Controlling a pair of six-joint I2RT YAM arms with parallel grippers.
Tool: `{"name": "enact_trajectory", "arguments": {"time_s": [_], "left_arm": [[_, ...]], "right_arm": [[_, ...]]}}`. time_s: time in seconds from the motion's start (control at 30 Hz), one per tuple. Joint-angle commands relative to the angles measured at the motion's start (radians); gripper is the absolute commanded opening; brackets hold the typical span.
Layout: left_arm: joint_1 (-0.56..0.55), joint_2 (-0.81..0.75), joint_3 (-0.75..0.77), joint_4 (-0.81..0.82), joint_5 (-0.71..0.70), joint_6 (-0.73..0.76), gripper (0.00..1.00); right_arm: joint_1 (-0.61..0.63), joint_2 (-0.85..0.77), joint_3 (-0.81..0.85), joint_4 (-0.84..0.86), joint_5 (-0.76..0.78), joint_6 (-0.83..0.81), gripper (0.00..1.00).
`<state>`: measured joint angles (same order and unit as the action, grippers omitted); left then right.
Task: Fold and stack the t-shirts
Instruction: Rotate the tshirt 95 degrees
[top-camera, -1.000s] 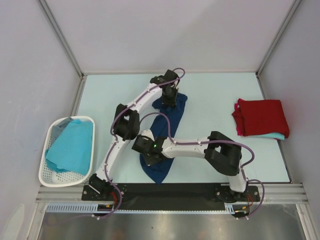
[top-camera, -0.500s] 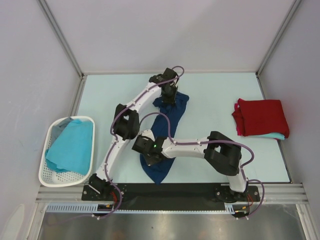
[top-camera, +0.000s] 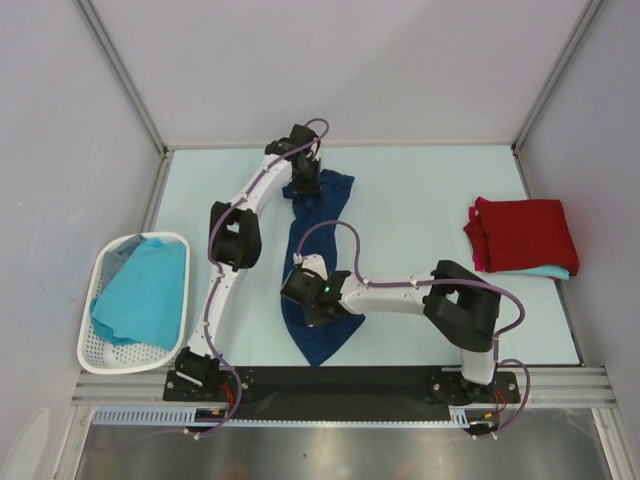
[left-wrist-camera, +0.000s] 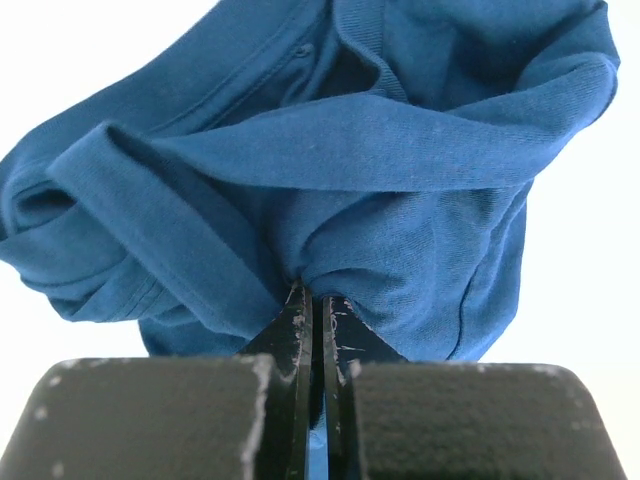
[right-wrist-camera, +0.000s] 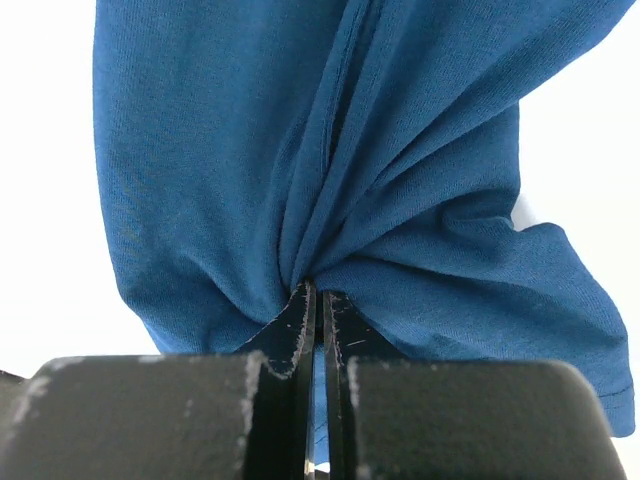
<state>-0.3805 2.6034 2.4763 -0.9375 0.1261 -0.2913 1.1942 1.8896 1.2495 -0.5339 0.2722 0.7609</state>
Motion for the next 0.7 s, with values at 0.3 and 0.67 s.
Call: {"name": "enact_trajectory", "arguments": {"time_s": [0.3, 0.67], "left_arm": [[-0.035, -0.181, 0.101, 0.069, -0.111, -0.019, 0.43], [-0.035, -0.649, -0.219, 0.083, -0.223, -0.034, 0.72]], "right_arm": [[0.024, -0.098, 0.073, -0.090, 0.108, -0.060, 0.73], [-0.175, -0.161, 0.384, -0.189, 0.222, -0.192, 1.00]]}}
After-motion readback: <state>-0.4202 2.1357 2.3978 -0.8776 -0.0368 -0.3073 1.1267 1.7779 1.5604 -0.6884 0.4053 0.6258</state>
